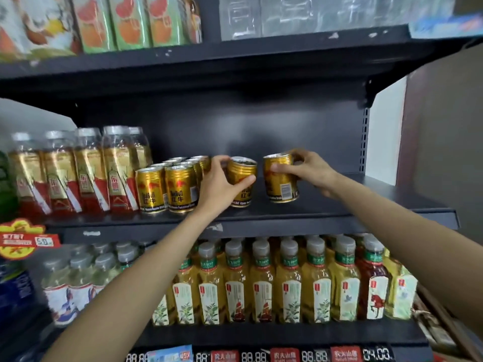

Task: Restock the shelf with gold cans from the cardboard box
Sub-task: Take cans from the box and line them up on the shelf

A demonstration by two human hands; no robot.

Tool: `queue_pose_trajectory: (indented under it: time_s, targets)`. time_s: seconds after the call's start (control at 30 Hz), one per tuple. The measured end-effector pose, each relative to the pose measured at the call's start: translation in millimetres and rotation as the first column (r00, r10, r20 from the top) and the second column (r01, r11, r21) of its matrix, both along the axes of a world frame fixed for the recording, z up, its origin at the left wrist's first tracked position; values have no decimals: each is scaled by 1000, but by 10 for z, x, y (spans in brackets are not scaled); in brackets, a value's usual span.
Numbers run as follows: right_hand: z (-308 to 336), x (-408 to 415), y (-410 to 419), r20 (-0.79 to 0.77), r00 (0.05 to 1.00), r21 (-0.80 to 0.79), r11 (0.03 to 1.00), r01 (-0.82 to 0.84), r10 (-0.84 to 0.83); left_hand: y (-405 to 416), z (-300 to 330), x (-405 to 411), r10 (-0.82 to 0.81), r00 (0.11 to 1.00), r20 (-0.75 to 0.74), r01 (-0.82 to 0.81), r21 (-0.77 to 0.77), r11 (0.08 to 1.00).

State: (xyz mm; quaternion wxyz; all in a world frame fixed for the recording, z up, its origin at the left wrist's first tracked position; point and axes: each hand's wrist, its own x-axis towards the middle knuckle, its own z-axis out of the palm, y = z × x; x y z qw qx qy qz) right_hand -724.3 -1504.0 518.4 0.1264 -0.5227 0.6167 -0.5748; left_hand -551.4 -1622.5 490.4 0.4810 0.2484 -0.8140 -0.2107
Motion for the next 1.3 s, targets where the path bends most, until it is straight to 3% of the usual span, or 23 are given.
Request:
queue_pose_trajectory:
  time_s: [0.27,0.37,0.43,0.5,0.53,0.6,0.67,0.93,1.13,1.3]
  targets:
    - [-67,-276,-364,-156,986,103,994,-45,61,-272,11,-202,-28,990,141,30,-10,1000]
    - [-109,-316,-290,-340,939,91,996,-19,49,-284,-12,-123,110,966,235,-47,-259,965]
    - [-174,-316,-178,-619,781,-6,995,99,-82,-264,0,-21,208,945,254,-65,-475,878]
    - [-251,-290,-103,-849,472,-168,968,186,-238,-252,42,39,306,910,281,-43,-670,742]
    - [-269,-276,-95,-901,330,-229,955,190,-282,-252,69,42,339,890,304,-19,-719,695]
    - [-256,-268,-129,-931,187,-278,942,187,-312,-257,129,9,362,858,365,22,-729,684]
    - [-209,-281,-199,-945,155,-254,946,204,-287,-287,161,-62,361,842,401,42,-716,697]
    - [-40,-464,-693,-973,189,-75,953,292,-134,-609,153,-461,466,759,455,-58,-665,745]
    - [-25,-652,-1090,-994,21,-96,939,331,-109,-835,147,-746,728,538,426,-109,-821,561]
    - [-49,-773,-1367,-995,-2,-93,930,355,-98,-1049,119,-862,757,513,404,-143,-829,540]
